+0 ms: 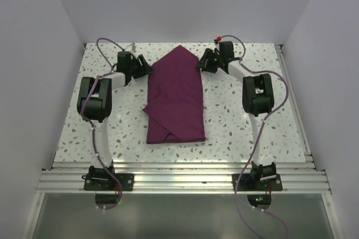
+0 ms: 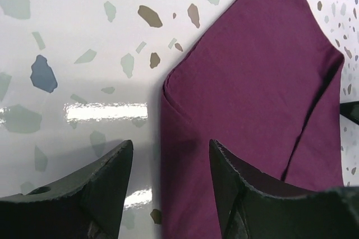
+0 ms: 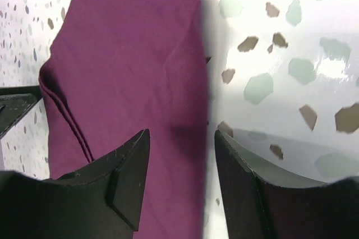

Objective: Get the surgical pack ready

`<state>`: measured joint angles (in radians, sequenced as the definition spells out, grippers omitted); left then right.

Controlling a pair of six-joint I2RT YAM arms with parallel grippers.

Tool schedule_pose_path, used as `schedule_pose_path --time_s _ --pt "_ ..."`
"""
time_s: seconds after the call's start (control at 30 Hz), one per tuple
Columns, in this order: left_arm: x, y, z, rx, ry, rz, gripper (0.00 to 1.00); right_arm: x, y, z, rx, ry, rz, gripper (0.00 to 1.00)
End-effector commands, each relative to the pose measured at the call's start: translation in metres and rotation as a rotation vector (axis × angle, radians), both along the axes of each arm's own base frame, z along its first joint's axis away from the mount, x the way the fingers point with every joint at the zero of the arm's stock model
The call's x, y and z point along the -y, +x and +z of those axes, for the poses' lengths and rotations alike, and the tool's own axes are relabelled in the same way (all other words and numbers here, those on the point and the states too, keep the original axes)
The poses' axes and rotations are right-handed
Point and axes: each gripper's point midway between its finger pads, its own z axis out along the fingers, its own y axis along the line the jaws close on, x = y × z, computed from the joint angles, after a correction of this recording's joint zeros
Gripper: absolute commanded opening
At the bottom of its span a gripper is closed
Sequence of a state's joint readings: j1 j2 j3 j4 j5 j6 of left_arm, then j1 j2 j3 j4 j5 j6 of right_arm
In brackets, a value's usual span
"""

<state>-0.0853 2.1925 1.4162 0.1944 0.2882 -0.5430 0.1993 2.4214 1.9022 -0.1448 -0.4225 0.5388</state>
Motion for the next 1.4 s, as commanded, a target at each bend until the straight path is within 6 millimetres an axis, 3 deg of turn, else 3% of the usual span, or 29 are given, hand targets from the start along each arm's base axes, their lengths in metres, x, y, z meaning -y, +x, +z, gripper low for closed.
schedule_pose_path --time_s 0.0,0.3,0.37,0.47,0.73,0.83,0.97,1.03,1.23,1.37 --pt "0.001 0.013 0.002 0.017 -0.036 -0.001 0.6 0.0 0.025 0.024 0.082 0.044 -0.004 0.53" --pt "0.004 0.019 -0.021 -0.027 -0.059 0.003 0.44 0.002 0.049 0.0 0.079 0.052 -0.039 0.5" --pt "0.006 0.02 -0.023 -0.029 -0.071 0.0 0.43 -0.001 0.055 0.003 0.084 0.078 -0.035 0.5" --pt "0.007 0.021 -0.03 -0.037 -0.079 0.0 0.38 -0.002 0.056 -0.011 0.06 0.087 -0.043 0.46" --pt "0.011 0.03 -0.03 -0.032 -0.097 -0.013 0.2 -0.006 0.061 -0.019 0.061 0.121 -0.051 0.33" --pt "0.012 0.037 -0.029 -0.023 -0.102 -0.018 0.17 -0.011 0.066 -0.017 0.075 0.157 -0.044 0.29" --pt "0.014 0.042 -0.03 -0.016 -0.107 -0.023 0.0 -0.014 0.07 -0.012 0.086 0.186 -0.041 0.07" --pt "0.014 0.044 -0.029 -0.009 -0.108 -0.019 0.0 -0.013 0.07 -0.011 0.083 0.194 -0.045 0.02" --pt "0.01 0.049 -0.013 0.035 -0.098 -0.008 0.0 -0.005 0.079 0.017 0.141 0.246 -0.051 0.0" --pt "0.011 0.046 0.007 0.087 -0.111 -0.012 0.0 -0.01 0.074 0.041 0.164 0.29 -0.015 0.0"
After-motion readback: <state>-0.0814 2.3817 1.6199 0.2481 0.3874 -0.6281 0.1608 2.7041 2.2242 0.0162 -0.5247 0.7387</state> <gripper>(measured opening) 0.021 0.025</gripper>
